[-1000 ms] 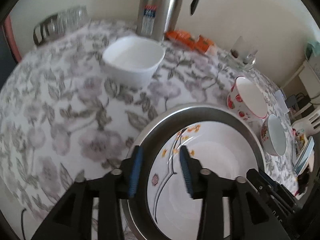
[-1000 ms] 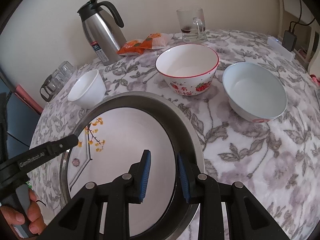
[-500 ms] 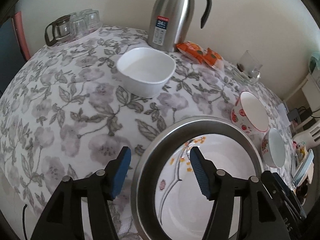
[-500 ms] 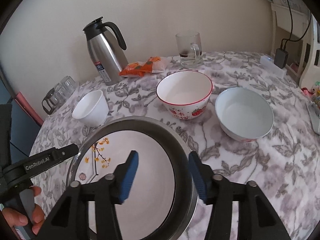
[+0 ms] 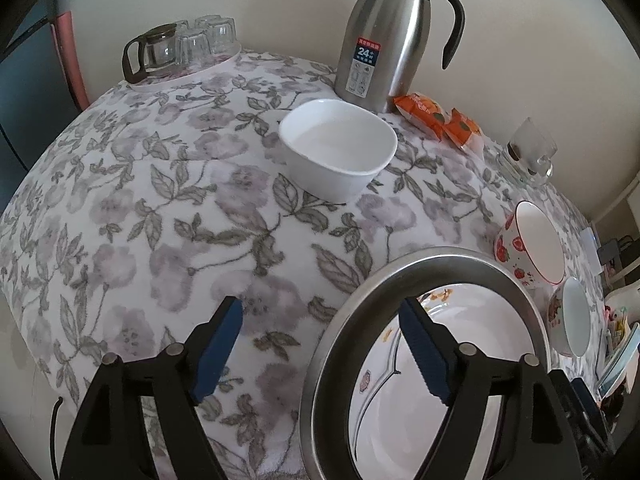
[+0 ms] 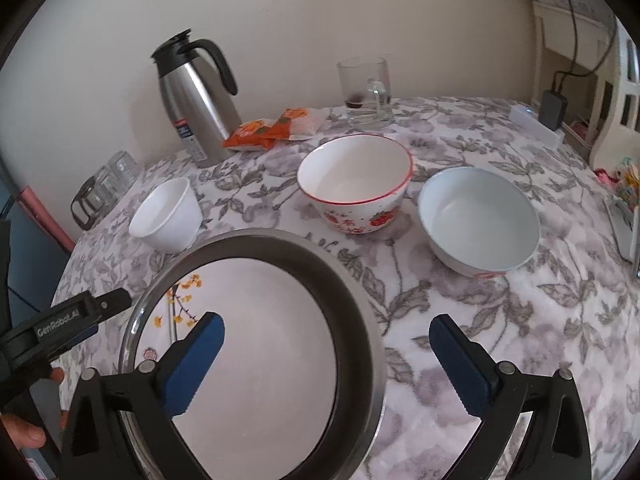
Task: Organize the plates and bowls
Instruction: 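Withdraw both tools up from the basin, then move both tools to the red-rimmed strawberry bowl and close on its rim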
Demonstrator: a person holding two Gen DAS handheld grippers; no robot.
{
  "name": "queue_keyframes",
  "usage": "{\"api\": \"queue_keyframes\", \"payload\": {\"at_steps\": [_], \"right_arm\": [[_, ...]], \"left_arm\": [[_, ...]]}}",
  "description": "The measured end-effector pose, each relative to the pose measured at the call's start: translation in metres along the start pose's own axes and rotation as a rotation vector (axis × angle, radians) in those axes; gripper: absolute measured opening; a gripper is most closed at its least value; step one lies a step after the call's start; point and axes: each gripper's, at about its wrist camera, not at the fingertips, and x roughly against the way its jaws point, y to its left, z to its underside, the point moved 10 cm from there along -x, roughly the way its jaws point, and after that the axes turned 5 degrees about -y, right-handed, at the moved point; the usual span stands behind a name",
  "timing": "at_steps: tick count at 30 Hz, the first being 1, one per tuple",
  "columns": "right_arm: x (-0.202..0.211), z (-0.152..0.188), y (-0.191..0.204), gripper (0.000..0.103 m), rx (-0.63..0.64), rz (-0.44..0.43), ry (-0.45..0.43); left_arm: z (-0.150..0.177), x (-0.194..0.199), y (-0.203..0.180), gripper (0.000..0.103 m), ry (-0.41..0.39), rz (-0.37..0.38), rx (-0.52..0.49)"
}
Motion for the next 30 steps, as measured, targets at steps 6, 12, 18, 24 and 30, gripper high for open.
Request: {"api": "queue_keyframes", "payload": {"at_steps": [6, 12, 18, 24, 30], "right_arm": [[0.01, -0.014, -0.013, 0.103, -0.068, 0.017, -0.063], [0.016, -0.028, -0.023, 0.103, -0.111, 0.01, -0.1], [0.013, -0.044, -0.033, 0.103, -0.135, -0.013, -0.094], [0.007, -0.067, -0.043, 0.103, -0.132, -0.051, -0.078], [-0.002, -0.09, -0.053, 0.103, -0.105, -0.068, -0.07]], "left_arm": [[-0.013, 0.009, -0.005, 0.097, -0.081, 0.033, 0.024], [-0.03, 0.023, -0.026, 0.101, -0.172, 0.094, 0.0], [-0.046, 0.028, -0.055, 0.101, -0.201, 0.17, -0.026], [-0.06, 0.019, -0.076, 0.101, -0.161, 0.203, 0.001], [-0.068, 0.005, -0.104, 0.101, -0.111, 0.243, 0.01]]}}
